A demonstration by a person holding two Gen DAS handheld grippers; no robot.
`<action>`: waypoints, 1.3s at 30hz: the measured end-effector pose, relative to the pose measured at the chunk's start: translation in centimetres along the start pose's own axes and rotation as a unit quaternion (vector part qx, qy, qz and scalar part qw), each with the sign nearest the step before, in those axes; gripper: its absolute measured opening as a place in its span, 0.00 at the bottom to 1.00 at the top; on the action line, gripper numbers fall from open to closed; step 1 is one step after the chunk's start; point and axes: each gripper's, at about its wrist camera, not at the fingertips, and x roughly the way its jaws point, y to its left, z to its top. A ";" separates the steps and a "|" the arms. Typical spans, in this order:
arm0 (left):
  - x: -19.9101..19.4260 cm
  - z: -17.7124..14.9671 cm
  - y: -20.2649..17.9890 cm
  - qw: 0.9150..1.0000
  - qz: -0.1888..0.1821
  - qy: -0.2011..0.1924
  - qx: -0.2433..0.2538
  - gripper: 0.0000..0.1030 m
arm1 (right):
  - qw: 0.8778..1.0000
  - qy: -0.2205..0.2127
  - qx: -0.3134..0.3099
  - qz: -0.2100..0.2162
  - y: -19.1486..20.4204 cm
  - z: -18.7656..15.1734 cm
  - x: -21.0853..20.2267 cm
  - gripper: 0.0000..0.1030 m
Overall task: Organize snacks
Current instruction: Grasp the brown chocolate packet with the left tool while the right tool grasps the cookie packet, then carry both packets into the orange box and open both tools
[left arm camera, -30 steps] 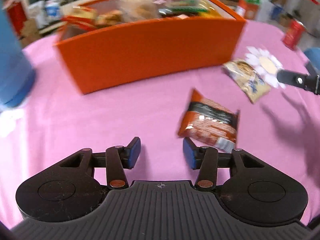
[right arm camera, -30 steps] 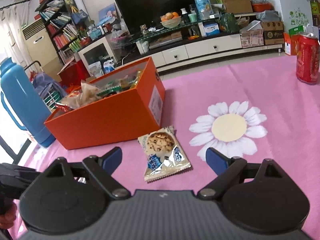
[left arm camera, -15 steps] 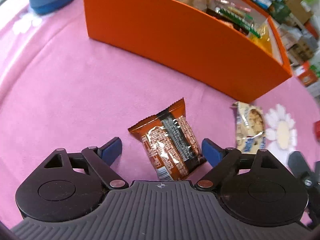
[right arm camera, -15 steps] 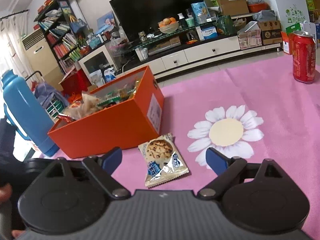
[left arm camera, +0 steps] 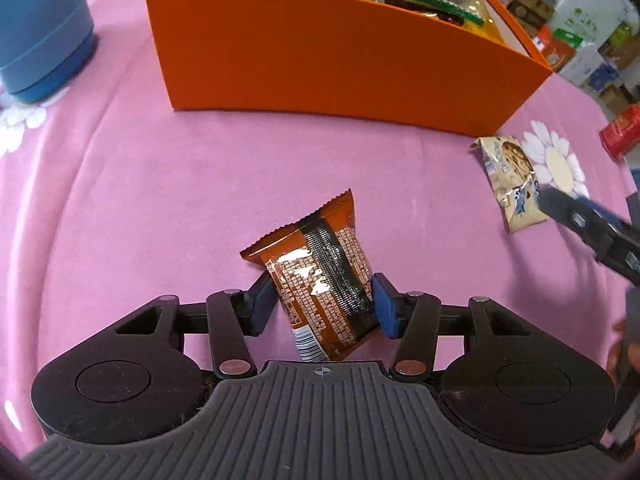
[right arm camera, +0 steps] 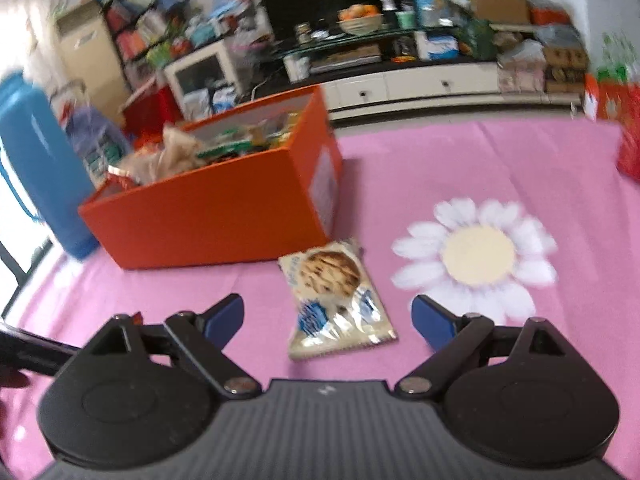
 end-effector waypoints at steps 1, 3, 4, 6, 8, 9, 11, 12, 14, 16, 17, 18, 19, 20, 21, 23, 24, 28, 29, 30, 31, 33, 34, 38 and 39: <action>0.0 -0.1 0.0 1.000 0.000 -0.003 0.004 0.28 | 1.000 0.004 -0.013 0.000 0.7 0.3 0.7 0.90; -0.1 -0.3 -0.4 1.000 0.008 -0.007 0.014 0.30 | 0.999 0.018 -0.036 -0.015 1.8 0.9 2.4 0.90; -0.1 -0.1 -0.7 1.000 0.012 -0.008 0.016 0.30 | 0.998 0.028 -0.049 -0.027 2.3 1.2 3.5 0.90; -0.2 -0.4 -0.8 1.000 0.018 -0.010 0.017 0.30 | 0.995 0.054 -0.067 -0.042 2.9 1.4 5.6 0.90; -0.1 -0.5 -0.9 1.000 0.022 -0.012 0.016 0.31 | 0.992 0.066 -0.091 -0.057 3.4 1.0 6.8 0.91; 0.3 -0.4 -1.2 1.000 0.023 -0.014 0.015 0.32 | 0.991 0.065 -0.102 -0.065 3.7 0.8 6.9 0.90; 0.6 -0.5 -1.5 0.999 0.027 -0.017 0.019 0.33 | 0.992 0.060 -0.095 -0.063 3.5 0.6 6.8 0.90; 0.6 -0.5 -1.6 0.999 0.029 -0.018 0.023 0.33 | 0.992 0.057 -0.097 -0.063 3.4 0.5 6.7 0.90; 0.7 -0.6 -1.7 0.999 0.032 -0.019 0.027 0.34 | 0.992 0.053 -0.098 -0.063 3.3 0.3 6.5 0.88; 0.6 -0.6 -1.6 0.999 0.031 -0.020 0.026 0.34 | 0.992 0.048 -0.100 -0.064 3.1 0.1 5.9 0.69; 0.6 -0.6 -1.5 0.999 0.032 -0.020 0.026 0.33 | 0.992 0.046 -0.105 -0.061 3.2 -0.1 5.4 0.58; 0.6 -0.6 -1.5 0.999 0.032 -0.021 0.026 0.32 | 0.992 0.048 -0.104 -0.055 3.1 -0.2 4.6 0.50; 0.6 -0.6 -1.5 0.999 0.033 -0.023 0.029 0.31 | 0.993 0.052 -0.097 -0.047 2.9 -0.8 3.8 0.50; 0.6 -0.7 -1.6 0.998 0.036 -0.026 0.034 0.29 | 0.993 0.053 -0.096 -0.045 2.9 -1.4 2.9 0.50; 0.6 -1.0 -1.8 0.998 0.039 -0.032 0.045 0.28 | 0.993 0.053 -0.093 -0.045 2.9 -2.2 2.0 0.50; 0.4 -1.6 -1.9 0.996 0.041 -0.043 0.063 0.27 | 0.995 0.053 -0.073 -0.039 2.8 -3.5 0.0 0.50; 0.2 -2.0 -1.9 0.996 0.039 -0.043 0.066 0.27 | 0.997 0.054 -0.049 -0.029 2.6 -4.4 -1.3 0.50; -2.1 -4.2 -0.5 0.998 -0.009 -0.028 0.050 0.27 | 0.998 0.050 0.039 0.013 1.7 -6.6 -5.5 0.50; -2.9 -4.5 0.0 0.999 -0.020 -0.027 0.042 0.27 | 0.997 0.045 0.058 0.025 1.5 -6.6 -6.3 0.50; -3.7 -4.4 0.4 0.999 -0.027 -0.031 0.036 0.27 | 0.996 0.037 0.073 0.038 1.4 -6.2 -7.0 0.50; -4.5 -3.9 0.8 0.998 -0.030 -0.039 0.032 0.27 | 0.995 0.027 0.079 0.046 1.5 -5.4 -7.5 0.50; -6.5 -1.7 1.4 0.997 -0.026 -0.072 0.029 0.27 | 0.996 -0.009 0.062 0.056 2.2 -2.3 -8.3 0.50; -7.3 -0.3 1.6 0.995 -0.026 -0.089 0.027 0.27 | 0.997 -0.028 0.046 0.057 2.8 -0.5 -8.3 0.50; -9.4 7.4 1.6 0.987 -0.011 -0.159 0.024 0.27 | 0.994 -0.094 -0.032 0.040 5.7 7.3 -6.1 0.51; -9.4 9.4 1.5 0.985 -0.002 -0.172 0.026 0.27 | 0.993 -0.101 -0.046 0.038 6.0 9.0 -4.9 0.51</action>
